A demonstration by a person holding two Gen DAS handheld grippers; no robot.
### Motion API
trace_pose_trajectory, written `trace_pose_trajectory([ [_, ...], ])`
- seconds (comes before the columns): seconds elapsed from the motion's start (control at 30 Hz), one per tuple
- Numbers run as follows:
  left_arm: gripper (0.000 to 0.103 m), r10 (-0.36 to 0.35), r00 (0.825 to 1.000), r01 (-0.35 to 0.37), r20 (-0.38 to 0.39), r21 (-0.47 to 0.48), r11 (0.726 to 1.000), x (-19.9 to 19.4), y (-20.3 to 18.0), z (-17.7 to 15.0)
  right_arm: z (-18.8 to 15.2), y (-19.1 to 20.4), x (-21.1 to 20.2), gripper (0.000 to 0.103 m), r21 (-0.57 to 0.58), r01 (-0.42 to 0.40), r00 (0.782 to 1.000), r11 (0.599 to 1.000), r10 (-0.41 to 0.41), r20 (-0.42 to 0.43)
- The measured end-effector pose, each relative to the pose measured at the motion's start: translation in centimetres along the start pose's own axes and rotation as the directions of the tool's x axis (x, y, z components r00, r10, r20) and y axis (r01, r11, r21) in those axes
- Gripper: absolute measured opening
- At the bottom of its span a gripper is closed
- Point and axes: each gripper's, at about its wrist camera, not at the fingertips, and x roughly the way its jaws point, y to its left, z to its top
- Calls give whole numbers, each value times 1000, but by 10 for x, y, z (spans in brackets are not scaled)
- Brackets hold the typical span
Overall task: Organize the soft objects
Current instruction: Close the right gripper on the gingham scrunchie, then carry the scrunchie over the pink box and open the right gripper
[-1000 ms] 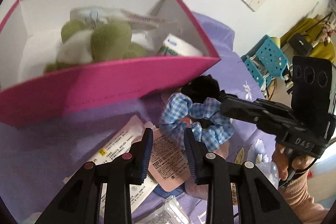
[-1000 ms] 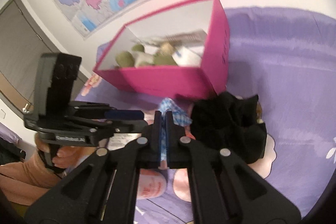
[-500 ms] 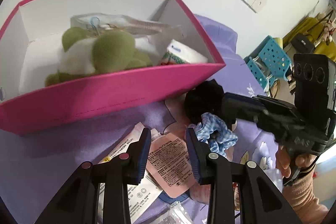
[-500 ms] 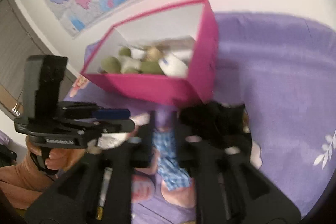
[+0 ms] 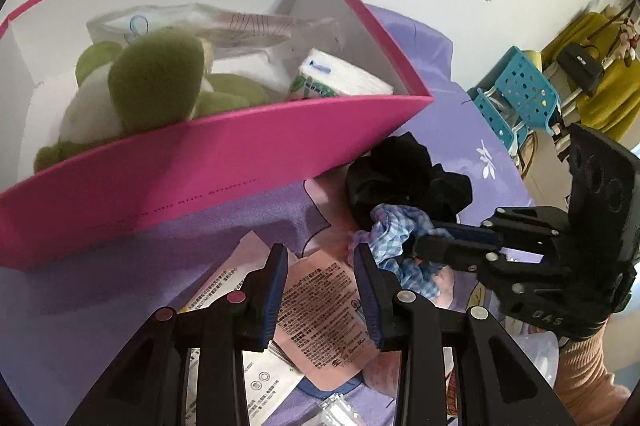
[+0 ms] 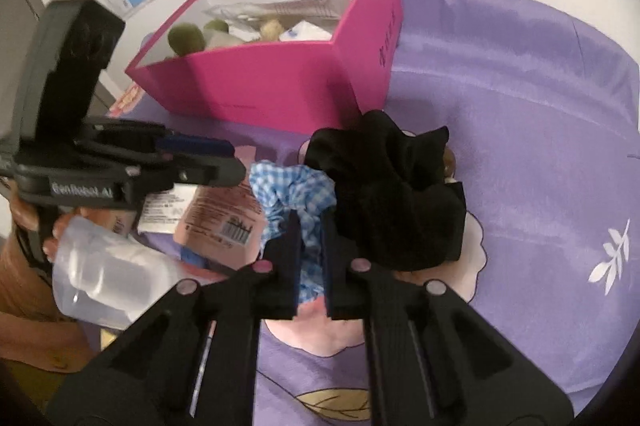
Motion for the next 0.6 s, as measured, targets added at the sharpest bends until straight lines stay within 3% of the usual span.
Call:
trace_pose_trajectory([
  [0.17, 32, -67, 997, 67, 31, -12, 998, -11, 3, 2, 7, 9, -34, 7, -10, -37, 994, 999, 37, 103],
  [0.4, 31, -153, 972, 143, 180, 66, 987, -68, -4, 2, 31, 47, -79, 7, -101, -111, 972, 989, 129, 198],
  [0.6, 36, -148, 952, 116, 267, 132, 984, -110, -10, 7, 59, 92, -95, 7, -211, -174, 951, 962, 219, 216],
])
